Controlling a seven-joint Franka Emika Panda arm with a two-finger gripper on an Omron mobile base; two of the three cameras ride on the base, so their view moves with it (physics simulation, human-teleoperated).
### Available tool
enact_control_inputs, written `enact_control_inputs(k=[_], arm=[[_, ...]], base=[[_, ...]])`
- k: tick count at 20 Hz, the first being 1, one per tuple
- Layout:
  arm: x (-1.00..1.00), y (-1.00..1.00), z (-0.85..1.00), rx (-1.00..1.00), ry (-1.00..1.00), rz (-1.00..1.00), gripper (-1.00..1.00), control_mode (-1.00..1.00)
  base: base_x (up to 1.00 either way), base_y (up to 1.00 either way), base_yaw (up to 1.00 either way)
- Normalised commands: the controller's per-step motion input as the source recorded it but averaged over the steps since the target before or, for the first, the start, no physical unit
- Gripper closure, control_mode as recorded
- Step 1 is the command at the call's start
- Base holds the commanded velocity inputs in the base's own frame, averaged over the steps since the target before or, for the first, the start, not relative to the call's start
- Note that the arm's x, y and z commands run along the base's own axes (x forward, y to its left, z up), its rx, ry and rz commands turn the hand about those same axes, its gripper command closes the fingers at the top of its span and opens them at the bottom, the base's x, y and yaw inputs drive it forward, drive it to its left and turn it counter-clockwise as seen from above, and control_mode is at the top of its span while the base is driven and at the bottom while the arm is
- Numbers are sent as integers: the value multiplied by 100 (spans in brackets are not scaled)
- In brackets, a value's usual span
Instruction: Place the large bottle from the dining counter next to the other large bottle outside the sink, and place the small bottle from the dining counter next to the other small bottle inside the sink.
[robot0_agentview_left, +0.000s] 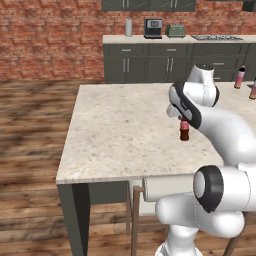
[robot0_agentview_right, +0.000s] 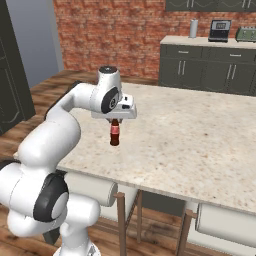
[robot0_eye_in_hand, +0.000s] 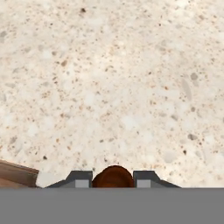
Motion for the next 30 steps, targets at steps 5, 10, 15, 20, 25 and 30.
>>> enact_control_inputs(k=[5, 10, 15, 20, 25, 30], arm=[[-41, 0, 27, 0, -3, 0, 100, -100], [-31, 0, 15, 0, -9, 0, 100, -100], [-24, 2, 29, 1, -2, 0, 100, -100], [-11, 2, 9, 0, 0, 0, 100, 100], [0, 0, 0, 0, 0, 0, 100, 100], [0, 0, 0, 0, 0, 0, 100, 100]], base=[[0, 0, 0], [0, 0, 0], [0, 0, 0], [-18, 2, 0], [-48, 60, -1], [-24, 100, -1]])
